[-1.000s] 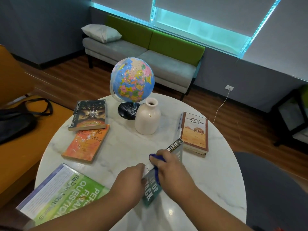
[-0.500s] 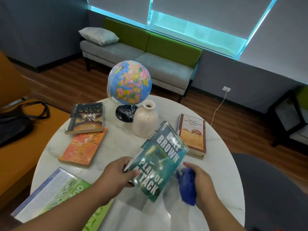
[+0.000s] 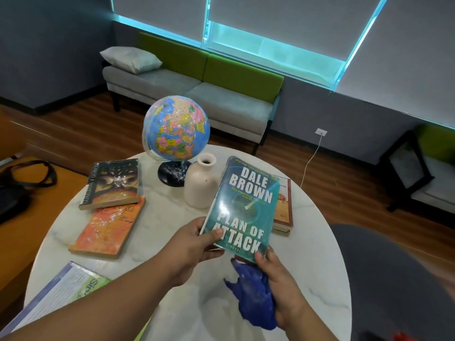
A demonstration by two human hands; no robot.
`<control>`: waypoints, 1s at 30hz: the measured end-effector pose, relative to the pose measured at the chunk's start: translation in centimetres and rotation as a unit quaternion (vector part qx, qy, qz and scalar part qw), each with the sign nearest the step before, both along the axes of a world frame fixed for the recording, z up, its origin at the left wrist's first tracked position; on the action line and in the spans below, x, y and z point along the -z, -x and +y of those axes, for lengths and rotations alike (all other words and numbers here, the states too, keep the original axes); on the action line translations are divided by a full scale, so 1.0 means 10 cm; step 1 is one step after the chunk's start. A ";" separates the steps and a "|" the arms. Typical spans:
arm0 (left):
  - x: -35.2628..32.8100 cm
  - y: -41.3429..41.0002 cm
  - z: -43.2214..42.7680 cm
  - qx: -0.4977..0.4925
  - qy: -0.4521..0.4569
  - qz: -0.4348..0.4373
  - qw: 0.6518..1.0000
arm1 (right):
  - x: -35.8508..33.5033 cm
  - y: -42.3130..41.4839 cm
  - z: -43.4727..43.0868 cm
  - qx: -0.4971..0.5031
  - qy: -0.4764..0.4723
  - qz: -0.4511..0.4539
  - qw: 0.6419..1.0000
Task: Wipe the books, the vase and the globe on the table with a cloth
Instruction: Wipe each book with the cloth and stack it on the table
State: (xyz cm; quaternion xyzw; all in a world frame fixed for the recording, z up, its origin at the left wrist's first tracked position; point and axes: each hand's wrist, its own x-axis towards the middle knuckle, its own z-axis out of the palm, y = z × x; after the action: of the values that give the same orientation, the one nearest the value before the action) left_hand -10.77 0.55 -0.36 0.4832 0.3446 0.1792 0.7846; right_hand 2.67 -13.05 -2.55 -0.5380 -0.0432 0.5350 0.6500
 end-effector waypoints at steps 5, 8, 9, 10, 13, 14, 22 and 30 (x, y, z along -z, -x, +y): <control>-0.14 -0.13 0.11 0.081 -0.062 0.037 0.994 | -0.04 -0.39 0.07 0.047 -0.042 -0.018 0.998; -0.13 -0.05 0.15 0.070 -0.070 0.063 0.993 | -0.14 -0.73 0.20 0.066 -0.041 -0.040 0.996; -0.10 0.02 0.14 0.068 -0.068 0.067 0.993 | -0.15 -0.84 0.25 0.073 -0.026 -0.046 0.996; -0.06 0.09 0.14 0.066 -0.066 0.074 0.993 | -0.17 -0.96 0.30 0.078 -0.005 -0.053 0.996; 0.06 0.33 0.10 0.051 -0.060 0.107 0.991 | -0.18 -1.26 0.42 0.090 0.070 -0.072 0.991; 0.11 0.41 0.09 0.045 -0.054 0.117 0.991 | -0.18 -1.34 0.47 0.081 0.102 -0.075 0.989; 0.35 0.91 0.19 -0.025 -0.026 0.190 0.981 | 0.17 -1.67 0.68 0.041 0.301 -0.192 0.933; 0.35 1.05 0.25 -0.048 -0.045 0.203 0.977 | 0.23 -1.69 0.70 0.051 0.314 -0.203 0.926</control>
State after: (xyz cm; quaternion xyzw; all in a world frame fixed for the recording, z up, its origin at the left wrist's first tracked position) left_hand -21.23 3.05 -3.88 0.5269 0.5115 0.1301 0.6662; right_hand 19.58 -6.06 -4.80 -0.8131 0.0235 0.3669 0.4513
